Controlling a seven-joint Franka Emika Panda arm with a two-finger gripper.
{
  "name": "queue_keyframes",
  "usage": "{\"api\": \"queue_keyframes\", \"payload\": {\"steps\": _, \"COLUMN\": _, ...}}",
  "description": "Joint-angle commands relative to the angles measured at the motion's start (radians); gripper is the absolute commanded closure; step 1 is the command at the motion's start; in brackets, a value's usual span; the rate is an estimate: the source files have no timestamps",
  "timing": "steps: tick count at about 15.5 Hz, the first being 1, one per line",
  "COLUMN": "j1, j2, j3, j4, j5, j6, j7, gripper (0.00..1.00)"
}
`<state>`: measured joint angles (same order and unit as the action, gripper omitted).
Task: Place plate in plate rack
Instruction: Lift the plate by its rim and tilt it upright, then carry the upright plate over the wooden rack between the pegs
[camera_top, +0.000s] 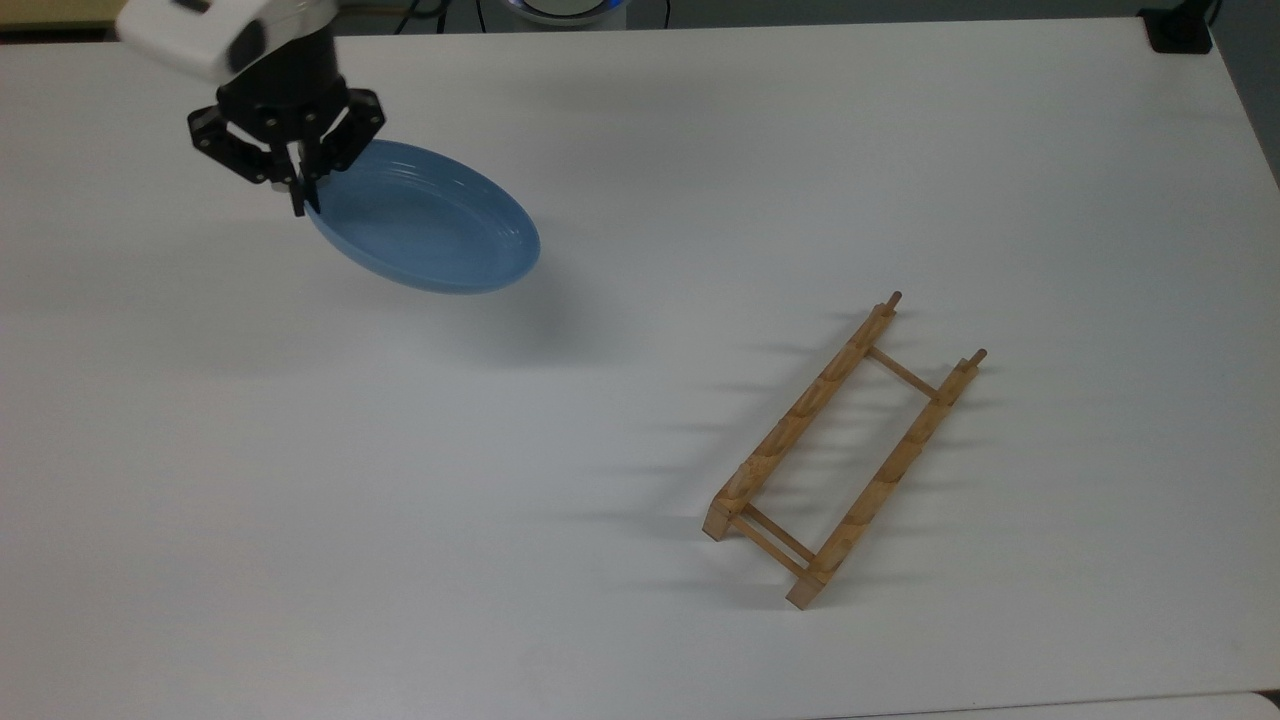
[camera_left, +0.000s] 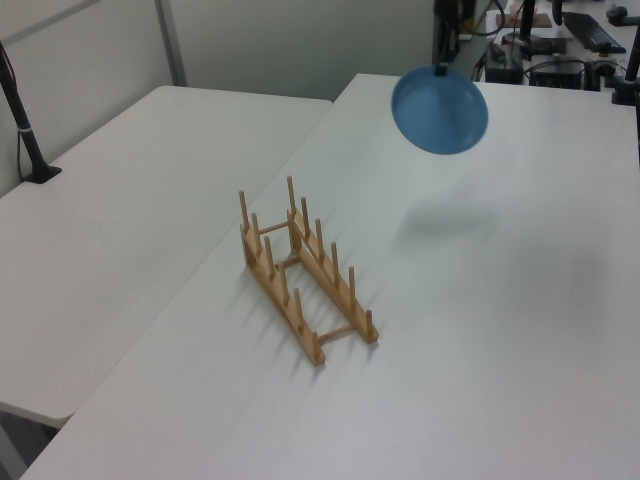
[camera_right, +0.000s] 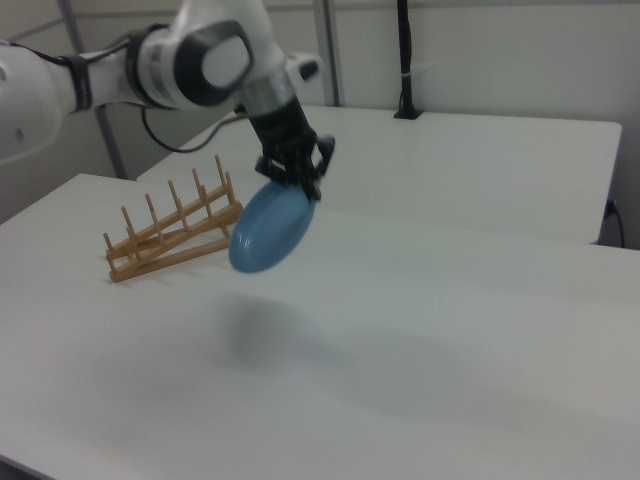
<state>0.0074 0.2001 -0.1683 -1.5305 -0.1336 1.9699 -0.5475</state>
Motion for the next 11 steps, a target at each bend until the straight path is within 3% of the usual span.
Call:
{"api": "queue_keyframes", "payload": {"steps": 1, "j1": 0.103, "j2": -0.007, "j3": -0.010, "j4": 0.039, "j5": -0.119, "j6": 0.166, "j7": 0.000, "gripper": 1.00}}
{"api": "queue_keyframes", "payload": {"steps": 3, "j1": 0.160, "j2": -0.005, "j3": -0.008, "j4": 0.041, "j5": -0.191, "j6": 0.224, "j7": 0.079, "gripper": 1.00}}
{"api": "queue_keyframes", "payload": {"steps": 8, "j1": 0.350, "j2": 0.027, "j3": -0.020, "j4": 0.075, "j5": -0.463, "j6": 0.233, "j7": 0.358, "gripper": 1.00}}
{"api": "queue_keyframes", "payload": {"steps": 11, "j1": 0.495, "j2": 0.093, "j3": -0.060, "j4": 0.101, "j5": -0.683, "j6": 0.227, "j7": 0.600, "gripper": 1.00}}
